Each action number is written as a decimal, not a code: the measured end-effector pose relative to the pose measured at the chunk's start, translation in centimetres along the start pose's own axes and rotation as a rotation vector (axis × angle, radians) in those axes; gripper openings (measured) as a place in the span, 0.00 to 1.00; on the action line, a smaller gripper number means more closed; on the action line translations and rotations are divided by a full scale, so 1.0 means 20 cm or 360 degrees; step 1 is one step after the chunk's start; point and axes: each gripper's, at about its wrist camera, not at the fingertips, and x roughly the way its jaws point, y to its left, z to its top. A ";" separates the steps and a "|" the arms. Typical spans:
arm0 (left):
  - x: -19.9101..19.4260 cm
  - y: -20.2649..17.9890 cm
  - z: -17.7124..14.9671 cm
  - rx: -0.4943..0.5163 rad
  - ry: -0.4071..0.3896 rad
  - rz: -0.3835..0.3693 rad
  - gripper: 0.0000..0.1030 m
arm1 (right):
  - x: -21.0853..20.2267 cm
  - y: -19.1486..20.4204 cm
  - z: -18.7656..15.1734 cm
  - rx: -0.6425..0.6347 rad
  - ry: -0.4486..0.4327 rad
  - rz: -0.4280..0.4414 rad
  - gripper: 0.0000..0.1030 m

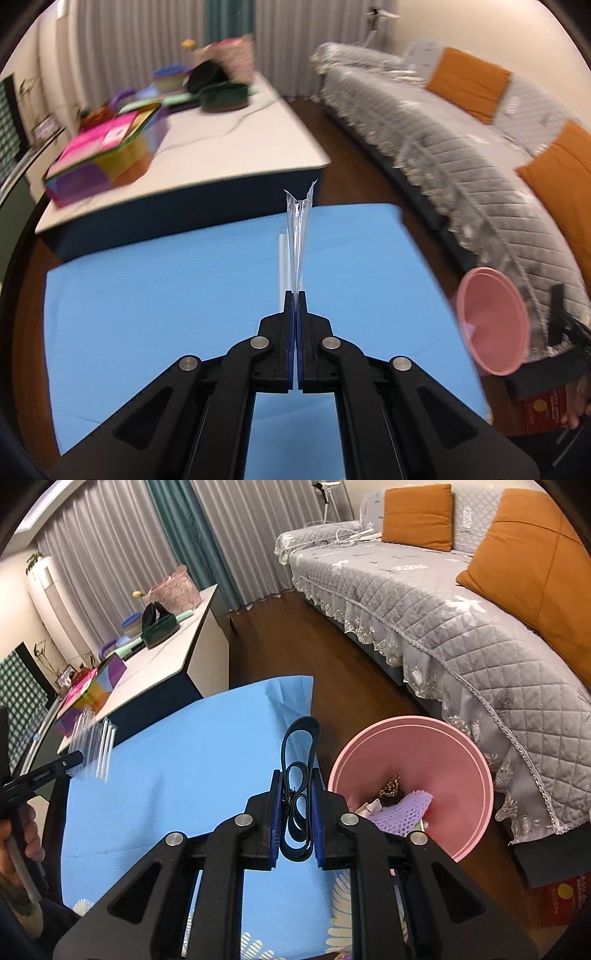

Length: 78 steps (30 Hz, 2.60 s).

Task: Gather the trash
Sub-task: 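Carry the elastic band and plastic tubes over the pink wastebasket with both tools, then open both tools to drop the band and tubes into the wastebasket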

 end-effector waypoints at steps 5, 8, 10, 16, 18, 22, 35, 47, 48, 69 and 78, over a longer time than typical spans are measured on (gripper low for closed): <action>-0.11 -0.27 -0.01 0.0085 -0.0047 -0.0095 0.00 | -0.05 -0.04 0.00 0.0007 -0.0043 0.0013 0.14; -0.14 -0.42 -0.04 0.0130 -0.0051 -0.0145 0.00 | -0.08 -0.06 -0.01 0.0011 -0.0066 0.0028 0.14; -0.15 -0.50 -0.06 0.0166 -0.0047 -0.0166 0.00 | -0.11 -0.07 -0.01 0.0012 -0.0087 0.0031 0.14; -0.17 -0.72 -0.09 0.0270 -0.0040 -0.0205 0.00 | -0.16 -0.13 -0.01 0.0032 -0.0129 0.0028 0.14; -0.16 -0.77 -0.10 0.0296 -0.0033 -0.0220 0.00 | -0.17 -0.16 -0.02 0.0043 -0.0140 0.0021 0.14; -0.15 -0.88 -0.11 0.0349 -0.0027 -0.0241 0.00 | -0.18 -0.20 -0.02 0.0069 -0.0146 0.0014 0.14; -0.08 -1.10 -0.13 0.0464 0.0000 -0.0291 0.00 | -0.14 -0.31 -0.02 0.0126 -0.0138 -0.0026 0.14; 0.05 -1.25 -0.13 0.0531 0.0056 -0.0338 0.00 | -0.09 -0.43 -0.02 0.0176 -0.0118 -0.0088 0.14; 0.06 -1.26 -0.13 0.0538 0.0058 -0.0341 0.00 | -0.09 -0.44 -0.02 0.0177 -0.0117 -0.0095 0.14; 0.41 -1.48 -0.17 0.0694 0.0256 -0.0432 0.00 | 0.13 -0.53 0.02 0.0144 0.0024 -0.0247 0.14; 0.52 -1.51 -0.20 0.0693 0.0320 -0.0442 0.00 | 0.21 -0.55 0.01 0.0147 0.0084 -0.0274 0.14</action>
